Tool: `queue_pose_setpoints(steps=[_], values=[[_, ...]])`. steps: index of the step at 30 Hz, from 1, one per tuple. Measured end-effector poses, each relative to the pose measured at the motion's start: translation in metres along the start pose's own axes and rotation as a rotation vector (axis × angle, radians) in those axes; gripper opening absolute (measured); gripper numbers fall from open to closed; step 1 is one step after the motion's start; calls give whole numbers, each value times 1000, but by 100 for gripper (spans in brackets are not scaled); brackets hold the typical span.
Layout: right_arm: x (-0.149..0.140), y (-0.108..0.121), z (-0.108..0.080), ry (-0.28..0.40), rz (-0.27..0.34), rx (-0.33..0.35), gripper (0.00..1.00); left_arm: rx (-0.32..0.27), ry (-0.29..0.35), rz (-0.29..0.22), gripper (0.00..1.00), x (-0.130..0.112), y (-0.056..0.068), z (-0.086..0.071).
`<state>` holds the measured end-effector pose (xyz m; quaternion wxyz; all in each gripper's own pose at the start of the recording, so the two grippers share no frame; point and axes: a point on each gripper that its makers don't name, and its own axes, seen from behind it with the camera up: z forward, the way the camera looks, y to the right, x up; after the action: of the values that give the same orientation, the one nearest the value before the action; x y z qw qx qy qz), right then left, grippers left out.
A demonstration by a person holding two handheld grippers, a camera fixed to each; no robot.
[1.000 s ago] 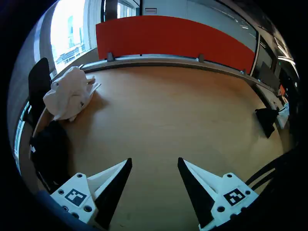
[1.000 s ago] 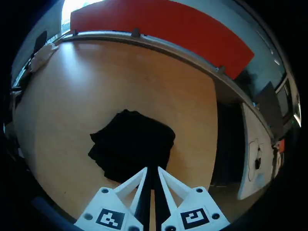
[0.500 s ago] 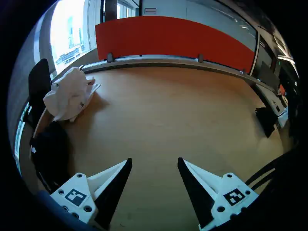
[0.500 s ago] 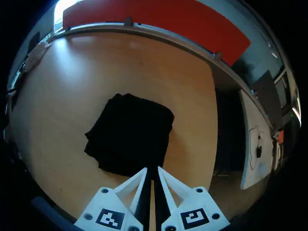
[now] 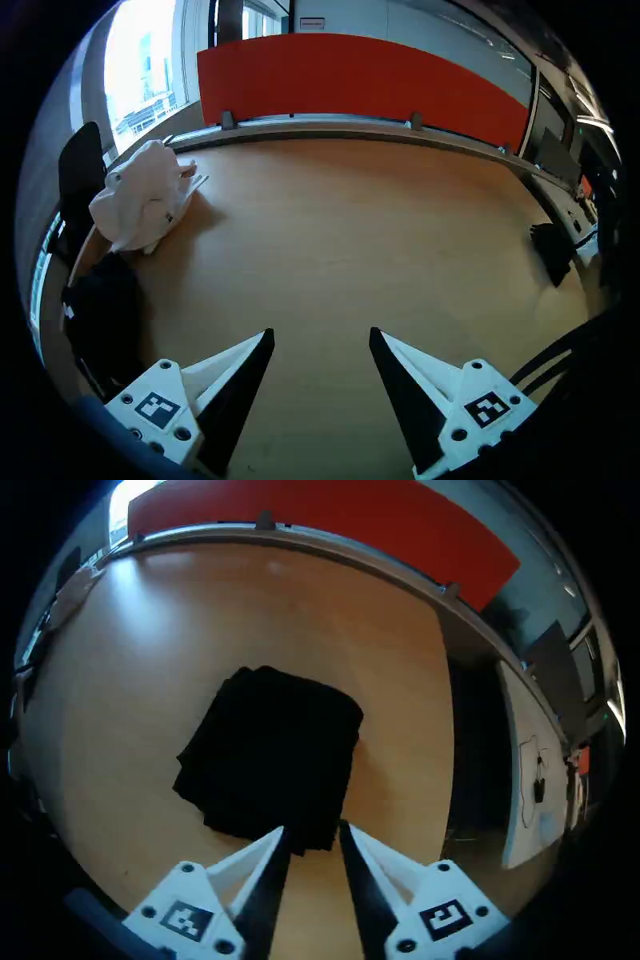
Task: Fold towel
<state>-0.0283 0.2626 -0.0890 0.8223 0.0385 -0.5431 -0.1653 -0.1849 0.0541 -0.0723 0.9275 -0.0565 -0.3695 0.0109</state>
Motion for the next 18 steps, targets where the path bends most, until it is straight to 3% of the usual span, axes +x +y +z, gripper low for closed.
queue_pose_setpoints(steps=[2,6,18], values=[[-2,0,0,-4,-5,-3,62,-1,0,0,88,0,0,0],[-5,2,1,-10,-7,-16,68,-1,0,1,88,0,1,0],[-8,15,-1,-17,9,-61,68,0,2,2,88,1,-1,-1]])
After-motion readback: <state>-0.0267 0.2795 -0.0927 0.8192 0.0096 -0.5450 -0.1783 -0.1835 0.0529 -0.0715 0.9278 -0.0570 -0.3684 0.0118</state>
